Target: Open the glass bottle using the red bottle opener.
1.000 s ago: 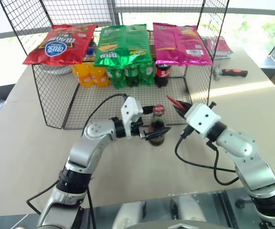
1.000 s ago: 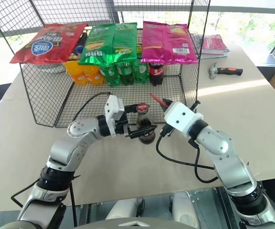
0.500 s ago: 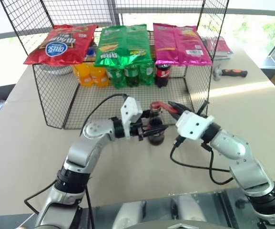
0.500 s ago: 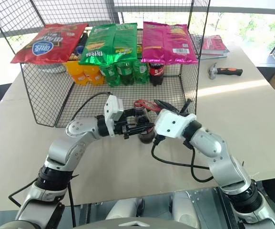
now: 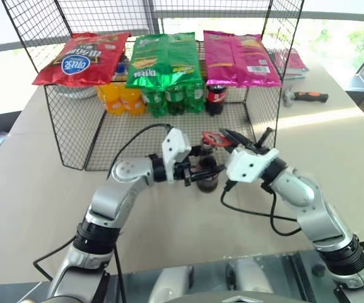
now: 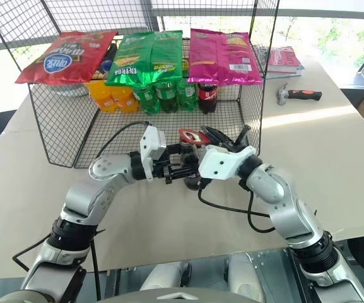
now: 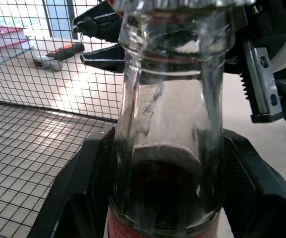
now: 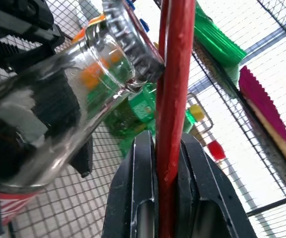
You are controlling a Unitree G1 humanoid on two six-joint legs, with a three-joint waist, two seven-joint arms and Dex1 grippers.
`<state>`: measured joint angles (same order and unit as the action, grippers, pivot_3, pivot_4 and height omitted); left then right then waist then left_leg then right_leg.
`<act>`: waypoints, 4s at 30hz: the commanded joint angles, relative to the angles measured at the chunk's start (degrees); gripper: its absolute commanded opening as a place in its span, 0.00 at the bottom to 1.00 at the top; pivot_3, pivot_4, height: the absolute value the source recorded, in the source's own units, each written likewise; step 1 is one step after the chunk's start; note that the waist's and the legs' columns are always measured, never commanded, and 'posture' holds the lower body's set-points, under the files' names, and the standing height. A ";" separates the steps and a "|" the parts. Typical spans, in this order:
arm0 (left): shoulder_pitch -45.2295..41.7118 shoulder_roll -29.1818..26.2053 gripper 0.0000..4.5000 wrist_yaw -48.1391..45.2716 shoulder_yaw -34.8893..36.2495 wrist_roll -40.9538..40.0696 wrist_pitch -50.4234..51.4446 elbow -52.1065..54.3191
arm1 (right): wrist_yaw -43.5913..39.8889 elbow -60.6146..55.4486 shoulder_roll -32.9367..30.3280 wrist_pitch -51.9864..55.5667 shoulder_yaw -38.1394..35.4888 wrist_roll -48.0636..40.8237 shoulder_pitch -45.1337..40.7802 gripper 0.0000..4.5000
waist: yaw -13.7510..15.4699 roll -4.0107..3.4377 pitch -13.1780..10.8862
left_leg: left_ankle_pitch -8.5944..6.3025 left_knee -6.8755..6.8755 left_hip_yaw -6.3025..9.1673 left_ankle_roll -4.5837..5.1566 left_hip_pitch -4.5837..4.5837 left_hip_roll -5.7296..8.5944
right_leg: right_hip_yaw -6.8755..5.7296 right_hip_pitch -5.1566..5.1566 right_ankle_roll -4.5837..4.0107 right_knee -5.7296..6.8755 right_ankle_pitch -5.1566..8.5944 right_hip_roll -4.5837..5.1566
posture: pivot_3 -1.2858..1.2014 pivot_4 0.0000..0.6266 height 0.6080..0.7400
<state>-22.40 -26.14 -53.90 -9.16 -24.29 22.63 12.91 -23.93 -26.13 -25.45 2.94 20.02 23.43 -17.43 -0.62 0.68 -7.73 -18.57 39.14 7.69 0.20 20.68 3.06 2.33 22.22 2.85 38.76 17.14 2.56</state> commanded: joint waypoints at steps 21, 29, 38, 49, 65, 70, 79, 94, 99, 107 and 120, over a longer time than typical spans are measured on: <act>-4.36 0.80 0.52 -0.55 -0.10 0.51 0.76 -0.27 | 3.09 9.04 6.78 -3.82 4.85 9.72 3.32 0.00 | -0.02 -0.08 0.06 | 0.01 -0.03 0.01 -0.01 -0.49 0.02 | 0.02 -0.49 0.00 0.04 0.00 -0.01 | 0.52 0.24 1.00; -4.94 1.25 0.52 -0.71 -0.03 0.62 0.66 -1.07 | 2.65 9.56 3.89 -7.57 6.15 13.65 3.75 0.00 | 0.02 -0.07 0.09 | 0.01 -0.07 0.02 -0.01 -0.53 0.04 | 0.00 -0.52 0.00 0.02 0.00 0.00 | 0.52 0.24 1.00; -5.16 1.92 0.52 0.11 -0.11 0.69 1.96 -1.56 | 2.18 9.67 1.10 -10.51 5.51 17.17 0.10 0.00 | 0.06 -0.08 0.11 | 0.01 -0.07 0.02 -0.01 -0.57 0.04 | 0.00 -0.57 0.00 0.02 0.00 0.01 | 0.52 0.24 1.00; -4.96 1.89 0.52 -1.40 -1.81 1.60 2.70 -2.95 | -3.48 7.18 -8.78 -15.11 2.29 20.60 -10.02 0.00 | 0.91 -0.13 0.06 | 0.02 -0.07 0.04 0.00 -0.57 0.12 | -0.02 -0.59 0.00 -0.01 0.00 0.07 | 0.52 0.24 1.00; -3.77 2.05 0.52 -2.56 -2.67 2.30 0.72 -2.77 | -11.24 5.52 -9.51 -10.08 -7.31 8.20 -18.30 0.00 | 1.24 -0.07 -0.03 | 0.03 -0.47 0.10 0.03 -0.20 0.08 | -0.03 -0.38 -0.01 -0.59 0.00 0.09 | 0.52 0.24 1.00; -3.34 1.33 0.52 -2.97 -2.54 2.49 -0.41 -2.36 | -23.16 -13.27 -2.97 24.68 -18.12 -11.49 -11.18 0.00 | 1.44 -0.08 -0.03 | 0.03 -0.42 0.38 0.03 0.21 0.08 | -0.19 -0.16 -0.02 -0.71 0.00 0.10 | 0.52 0.24 1.00; -2.90 1.95 0.52 -2.74 -2.67 3.08 -2.54 -2.81 | -35.14 -30.44 -0.77 86.19 -37.29 -41.26 -0.76 0.00 | 1.31 -0.26 -0.13 | 0.04 -0.48 0.53 0.06 0.09 0.08 | -0.34 -0.38 -0.03 -0.76 0.00 0.14 | 0.52 0.24 1.00; -1.83 3.03 0.52 -1.26 -3.03 3.68 -3.66 -2.02 | -20.98 -7.63 -1.13 87.25 -28.16 -46.28 3.19 0.42 | 1.38 -0.33 -0.15 | 0.06 -0.47 0.52 0.09 0.07 0.26 | -0.38 -0.39 -0.02 -0.75 -0.01 0.32 | 0.52 0.24 1.00; -1.72 2.85 0.52 -1.42 -2.85 3.70 -3.92 -2.18 | -18.15 -8.70 -5.76 81.67 -27.14 -46.58 5.33 0.96 | 1.41 -0.31 -0.15 | 0.08 -0.42 0.53 0.11 0.04 0.26 | -0.39 -0.45 0.00 -0.74 -0.02 0.32 | 0.52 0.24 1.00; -1.65 2.71 0.52 -1.54 -2.46 3.46 -3.66 -2.07 | -13.30 -12.45 -10.55 75.84 -28.45 -47.19 8.16 0.99 | 1.34 -0.30 -0.15 | 0.23 -0.39 0.56 0.36 0.09 0.62 | -0.41 -0.47 0.29 -0.80 -0.19 0.65 | 0.52 0.24 1.00; -2.03 2.62 0.52 -1.58 -2.34 3.61 -3.87 -2.44 | -10.68 -9.70 -15.94 62.68 -23.96 -45.05 9.19 0.99 | 1.35 -0.29 -0.17 | 0.25 -0.53 0.53 0.35 0.11 0.60 | -0.39 -0.43 0.29 -0.85 -0.18 0.63 | 0.52 0.24 1.00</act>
<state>-24.43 -23.23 -55.88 -11.70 -21.02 19.06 10.18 -34.36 -34.94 -40.71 66.87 -2.30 -20.83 -8.55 0.74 0.38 -7.90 -18.33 38.61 8.22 0.56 20.78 3.65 1.94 21.79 3.13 37.91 16.96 3.19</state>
